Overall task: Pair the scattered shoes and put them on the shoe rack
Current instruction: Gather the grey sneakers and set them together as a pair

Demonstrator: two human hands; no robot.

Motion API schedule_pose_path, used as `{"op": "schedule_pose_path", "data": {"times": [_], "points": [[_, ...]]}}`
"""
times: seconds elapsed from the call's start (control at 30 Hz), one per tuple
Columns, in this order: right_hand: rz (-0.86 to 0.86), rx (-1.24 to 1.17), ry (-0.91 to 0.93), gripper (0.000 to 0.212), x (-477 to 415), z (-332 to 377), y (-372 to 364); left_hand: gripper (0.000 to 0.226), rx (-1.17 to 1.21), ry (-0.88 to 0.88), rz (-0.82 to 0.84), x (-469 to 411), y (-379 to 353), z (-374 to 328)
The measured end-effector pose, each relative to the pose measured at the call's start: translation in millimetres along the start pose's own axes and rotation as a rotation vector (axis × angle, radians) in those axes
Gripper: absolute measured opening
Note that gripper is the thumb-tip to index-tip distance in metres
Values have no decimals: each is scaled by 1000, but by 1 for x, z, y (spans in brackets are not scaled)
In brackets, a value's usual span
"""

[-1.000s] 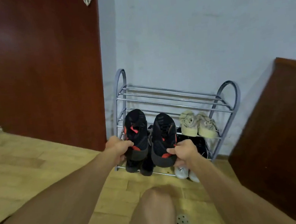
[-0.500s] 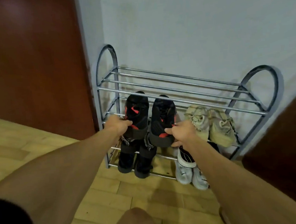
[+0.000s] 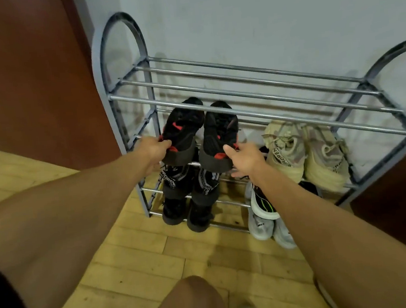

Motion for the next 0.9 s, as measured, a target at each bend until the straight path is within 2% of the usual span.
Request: {"op": "schedule_pose_path", "data": {"times": [0.13, 0.2, 0.27, 0.33, 0.43, 0.57, 0.6, 0.8, 0.9], "points": [[-10, 86, 87, 31, 28, 4, 11, 58, 21, -15, -127, 34, 10, 0], [-30, 83, 114, 30, 45, 3, 22, 64, 73, -36, -127, 68, 12, -2], [-40, 112, 139, 34, 68, -1, 38, 54, 114, -97, -34, 115, 5, -6], [-22, 175, 139, 41, 94, -14, 55, 48, 55, -173, 72, 155, -5, -4], [16, 238, 85, 40, 145, -40, 86, 44, -30, -261, 208, 209, -14, -8], [-58, 303, 42, 37, 220, -79, 143, 8, -103, -460, 387, 300, -31, -42], [-84, 316, 35, 37, 237, -90, 158, 6, -124, -518, 442, 324, -39, -49], [-295, 218, -125, 31, 326, -183, 254, 6, -359, -722, 707, 456, -111, -49], [-341, 147, -255, 35, 364, -243, 297, 16, -506, -776, 800, 505, -145, -41]]}}
Point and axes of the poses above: each hand's wrist, its own x-axis away from the middle knuckle, its own y-axis out of the back of the hand, z = x × y, the point moved 10 cm from there along -x, towards the middle knuckle, and after that the axes turned 9 degrees about -z, right-handed, at the moved point
